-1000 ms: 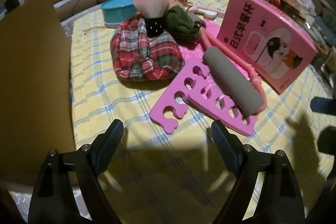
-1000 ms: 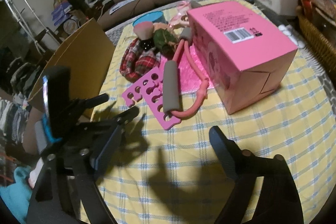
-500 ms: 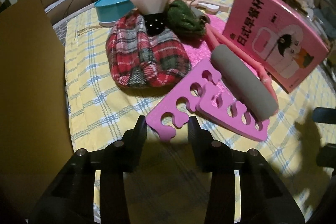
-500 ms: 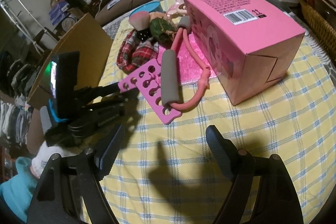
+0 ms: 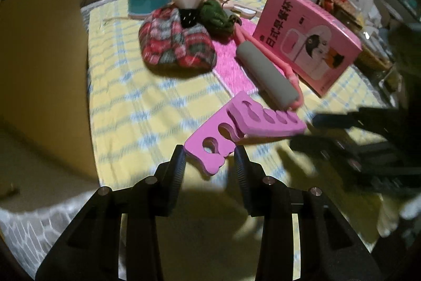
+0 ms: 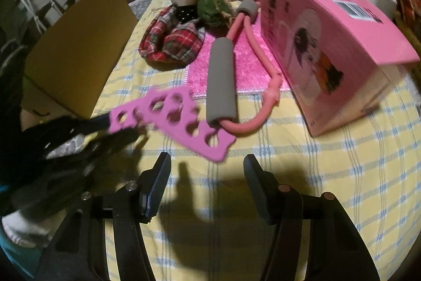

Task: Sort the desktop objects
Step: 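Grasp one pink toe separator with the left tool while the right tool grasps the other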

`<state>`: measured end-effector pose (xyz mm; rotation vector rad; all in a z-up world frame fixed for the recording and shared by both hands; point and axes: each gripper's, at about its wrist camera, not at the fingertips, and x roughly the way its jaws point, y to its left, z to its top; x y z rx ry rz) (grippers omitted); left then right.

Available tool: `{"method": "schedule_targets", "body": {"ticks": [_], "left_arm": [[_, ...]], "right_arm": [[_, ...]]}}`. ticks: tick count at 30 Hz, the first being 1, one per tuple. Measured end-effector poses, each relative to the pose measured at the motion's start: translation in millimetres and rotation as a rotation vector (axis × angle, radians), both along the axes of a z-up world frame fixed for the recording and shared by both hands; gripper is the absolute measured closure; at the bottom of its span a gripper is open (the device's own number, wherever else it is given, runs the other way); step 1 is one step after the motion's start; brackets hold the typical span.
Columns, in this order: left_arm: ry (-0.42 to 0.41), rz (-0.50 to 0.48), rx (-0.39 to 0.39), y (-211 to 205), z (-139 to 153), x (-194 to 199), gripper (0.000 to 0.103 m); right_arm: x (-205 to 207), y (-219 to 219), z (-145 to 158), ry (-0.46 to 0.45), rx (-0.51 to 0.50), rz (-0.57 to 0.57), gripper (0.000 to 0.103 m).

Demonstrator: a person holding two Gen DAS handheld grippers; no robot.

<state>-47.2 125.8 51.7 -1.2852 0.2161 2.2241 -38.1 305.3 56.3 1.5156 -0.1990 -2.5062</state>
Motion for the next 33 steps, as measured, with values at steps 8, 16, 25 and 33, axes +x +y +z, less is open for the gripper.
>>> {"method": "schedule_targets", "body": {"ticks": [8,16,25,33], "left_arm": [[-0.047,0.047,0.013,-29.6,-10.5,17.3,0.072],[0.029,-0.003,-0.077,-10.5,-9.7,20.8,0.052],[0.062,-0.023,-0.104,-5.4,-16.0,23.6,0.070],[0.026,0.006,-0.056,-8.9,-10.8,26.2,0.073]], "right_arm": [[-17.6,-11.7,-10.5,0.005,0.040,0.045,0.030],[-18.5,-17.8,-11.2,-0.004,0.016,0.074,0.024],[-9.4,-33.0,-12.8,0.000,0.077,0.155,0.025],[-3.7,-36.3,-12.2,0.024,0.140,0.161,0.072]]}}
